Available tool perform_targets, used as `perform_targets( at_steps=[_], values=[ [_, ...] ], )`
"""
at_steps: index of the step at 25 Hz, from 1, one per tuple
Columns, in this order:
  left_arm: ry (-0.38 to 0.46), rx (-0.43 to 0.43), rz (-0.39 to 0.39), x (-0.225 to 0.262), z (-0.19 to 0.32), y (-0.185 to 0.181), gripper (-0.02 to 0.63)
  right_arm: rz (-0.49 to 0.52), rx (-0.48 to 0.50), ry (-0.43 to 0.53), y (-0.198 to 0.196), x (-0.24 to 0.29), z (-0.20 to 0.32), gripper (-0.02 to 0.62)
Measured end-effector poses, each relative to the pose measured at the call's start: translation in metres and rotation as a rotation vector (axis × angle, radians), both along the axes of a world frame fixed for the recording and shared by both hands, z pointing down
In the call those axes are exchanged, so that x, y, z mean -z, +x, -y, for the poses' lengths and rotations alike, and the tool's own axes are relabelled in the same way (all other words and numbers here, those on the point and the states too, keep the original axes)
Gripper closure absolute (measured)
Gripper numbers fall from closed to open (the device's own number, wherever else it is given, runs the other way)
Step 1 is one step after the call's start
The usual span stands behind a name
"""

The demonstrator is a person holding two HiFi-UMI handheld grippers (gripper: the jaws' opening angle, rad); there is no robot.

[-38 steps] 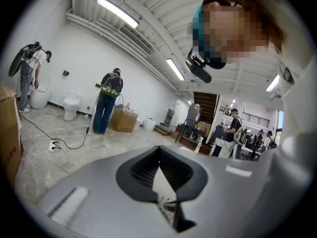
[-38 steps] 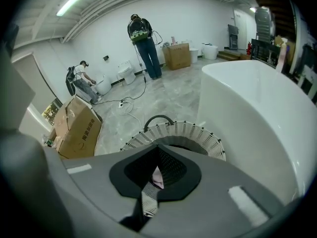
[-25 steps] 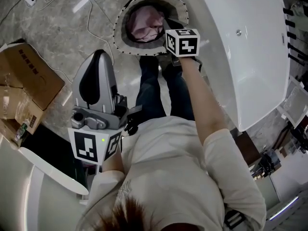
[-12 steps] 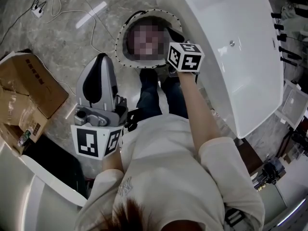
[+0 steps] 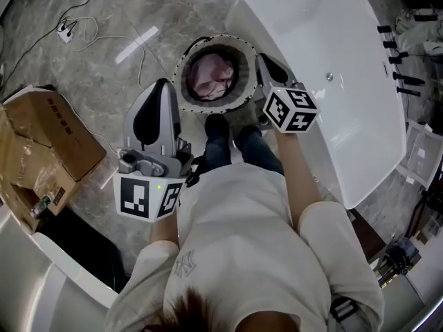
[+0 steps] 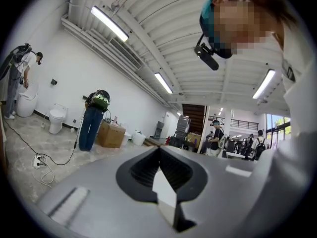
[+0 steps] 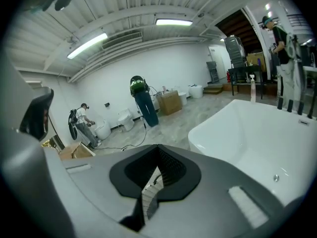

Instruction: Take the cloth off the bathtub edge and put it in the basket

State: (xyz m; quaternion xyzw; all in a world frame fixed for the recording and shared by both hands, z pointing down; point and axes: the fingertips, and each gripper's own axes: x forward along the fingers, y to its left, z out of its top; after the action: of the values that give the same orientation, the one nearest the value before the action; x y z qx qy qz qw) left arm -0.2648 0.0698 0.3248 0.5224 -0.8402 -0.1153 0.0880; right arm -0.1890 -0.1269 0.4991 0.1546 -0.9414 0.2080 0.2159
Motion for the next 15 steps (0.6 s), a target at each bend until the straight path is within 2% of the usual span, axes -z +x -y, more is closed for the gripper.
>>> perform_targets(
  at_steps=[8,15],
  values=[
    [0.02,-0.011,0.027,0.025,-0.007,0.007,0.597,0.163,-0.041,0.051,0.033,0.097,0.009,0.597],
    [0.044,-0.035,0.068,0.053,-0.006,0.014,0.597,0.257,-0.021,0.074,0.05,0.155,-0.009,0.597]
  ],
)
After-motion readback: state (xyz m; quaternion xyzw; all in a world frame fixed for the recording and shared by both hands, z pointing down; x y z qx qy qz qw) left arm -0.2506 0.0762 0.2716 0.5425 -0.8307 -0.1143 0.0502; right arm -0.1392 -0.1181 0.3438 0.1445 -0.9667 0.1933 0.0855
